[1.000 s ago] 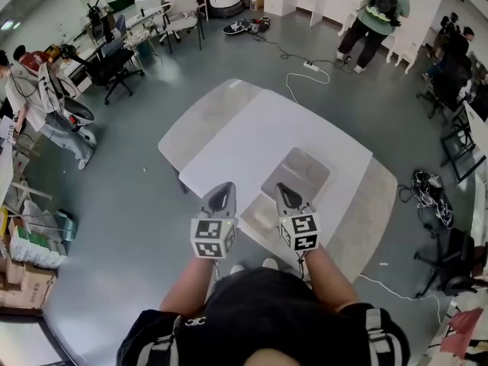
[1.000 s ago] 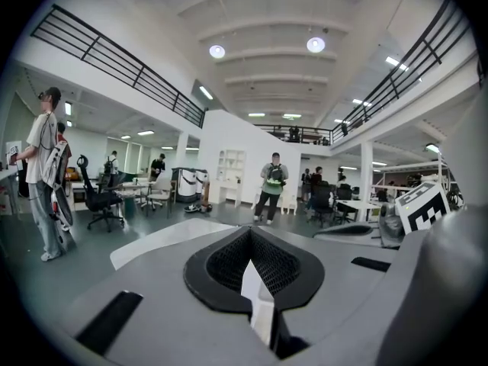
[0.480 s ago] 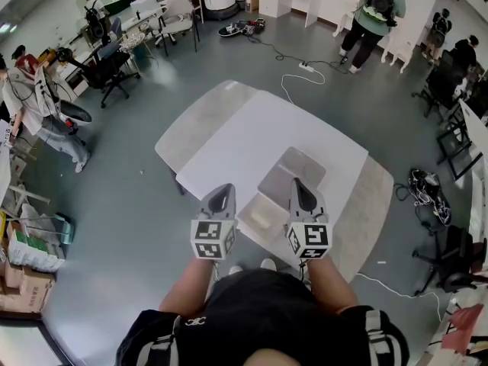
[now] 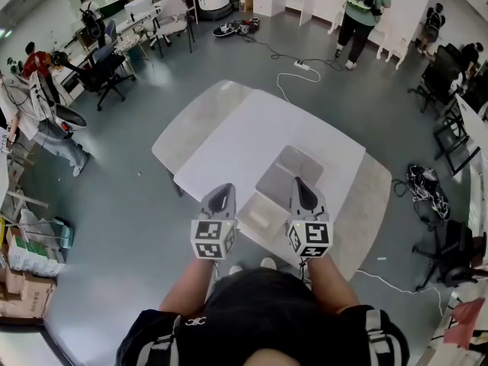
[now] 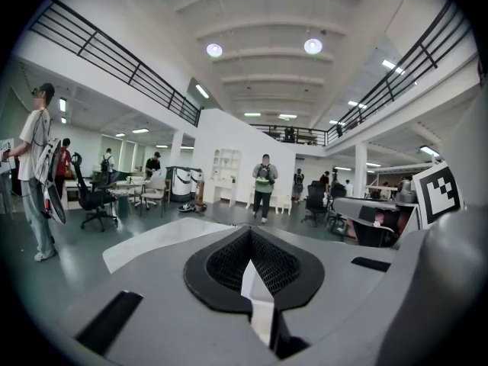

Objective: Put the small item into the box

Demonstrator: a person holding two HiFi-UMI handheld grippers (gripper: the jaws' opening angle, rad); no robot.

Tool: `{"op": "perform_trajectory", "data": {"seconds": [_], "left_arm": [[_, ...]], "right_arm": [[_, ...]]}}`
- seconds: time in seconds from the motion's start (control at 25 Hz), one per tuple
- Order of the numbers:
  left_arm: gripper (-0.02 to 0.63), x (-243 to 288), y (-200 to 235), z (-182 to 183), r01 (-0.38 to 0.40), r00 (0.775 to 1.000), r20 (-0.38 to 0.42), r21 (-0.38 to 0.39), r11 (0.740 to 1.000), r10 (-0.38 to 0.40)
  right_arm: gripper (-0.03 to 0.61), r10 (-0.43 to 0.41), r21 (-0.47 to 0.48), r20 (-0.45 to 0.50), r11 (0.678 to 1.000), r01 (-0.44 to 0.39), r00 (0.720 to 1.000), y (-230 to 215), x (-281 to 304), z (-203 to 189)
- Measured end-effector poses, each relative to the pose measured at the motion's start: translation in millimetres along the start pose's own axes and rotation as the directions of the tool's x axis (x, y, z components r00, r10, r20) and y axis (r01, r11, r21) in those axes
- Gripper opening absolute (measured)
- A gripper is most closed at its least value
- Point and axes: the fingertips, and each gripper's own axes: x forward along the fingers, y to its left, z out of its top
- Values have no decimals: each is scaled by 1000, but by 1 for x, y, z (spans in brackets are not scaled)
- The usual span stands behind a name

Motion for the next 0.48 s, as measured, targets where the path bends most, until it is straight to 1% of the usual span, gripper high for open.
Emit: {"op": "perform_trajectory", "data": {"seconds": [0.48], "left_arm": [[12, -1, 2, -2, -3, 1000, -12, -12, 1000, 2]], "right_arm": [[12, 8, -14, -3, 1000, -8, 1000, 2, 3, -1]]}}
